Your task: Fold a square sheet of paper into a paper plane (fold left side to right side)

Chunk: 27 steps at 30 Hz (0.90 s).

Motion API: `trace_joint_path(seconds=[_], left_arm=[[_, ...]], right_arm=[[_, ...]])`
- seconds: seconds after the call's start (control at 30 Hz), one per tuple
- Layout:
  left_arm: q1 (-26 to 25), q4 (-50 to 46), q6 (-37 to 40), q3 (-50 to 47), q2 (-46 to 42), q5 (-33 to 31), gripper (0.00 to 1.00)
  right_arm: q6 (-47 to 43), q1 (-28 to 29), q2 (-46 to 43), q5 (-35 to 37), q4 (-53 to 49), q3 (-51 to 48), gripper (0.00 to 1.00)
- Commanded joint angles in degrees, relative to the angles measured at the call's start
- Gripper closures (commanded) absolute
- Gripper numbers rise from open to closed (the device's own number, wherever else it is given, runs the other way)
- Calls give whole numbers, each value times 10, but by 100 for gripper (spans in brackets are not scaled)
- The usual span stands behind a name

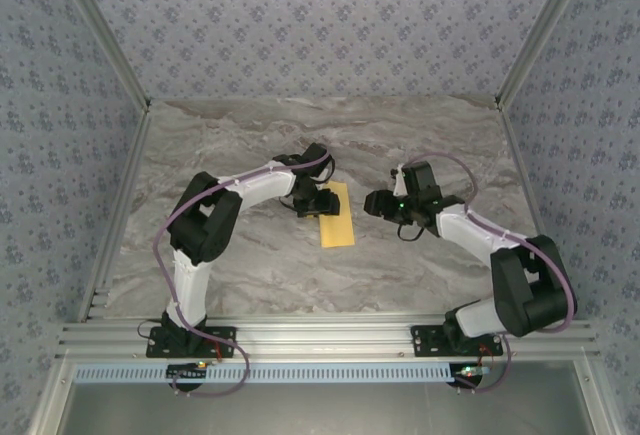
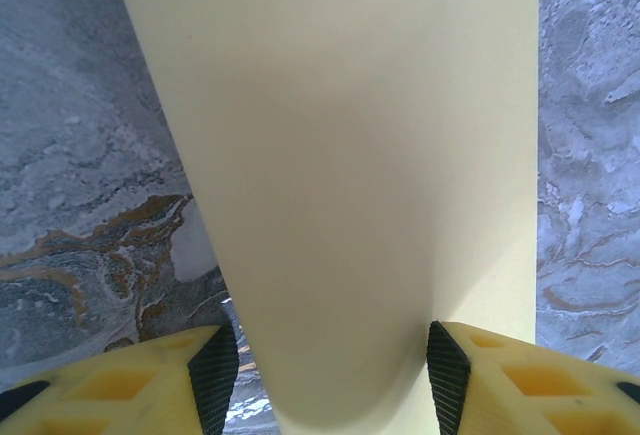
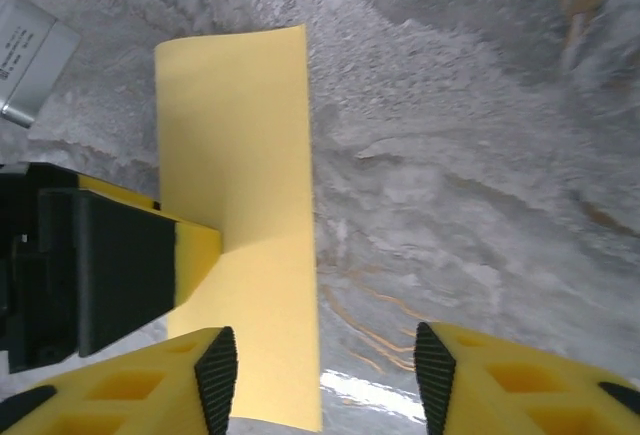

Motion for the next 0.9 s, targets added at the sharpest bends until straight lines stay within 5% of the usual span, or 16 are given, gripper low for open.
trace_joint_path(seconds=[0.0,0.23,0.87], left_arm=[[-11,0,6,-1,35,2,44],[-11,1,5,-2,36,1,44],[-12,-2,5,-3,35,-1,44]], right_arm=[[33,14,39,-66,60,-2,58],[55,45,125,-86,86,46,90],[42,66,215,-39,12,98,92]])
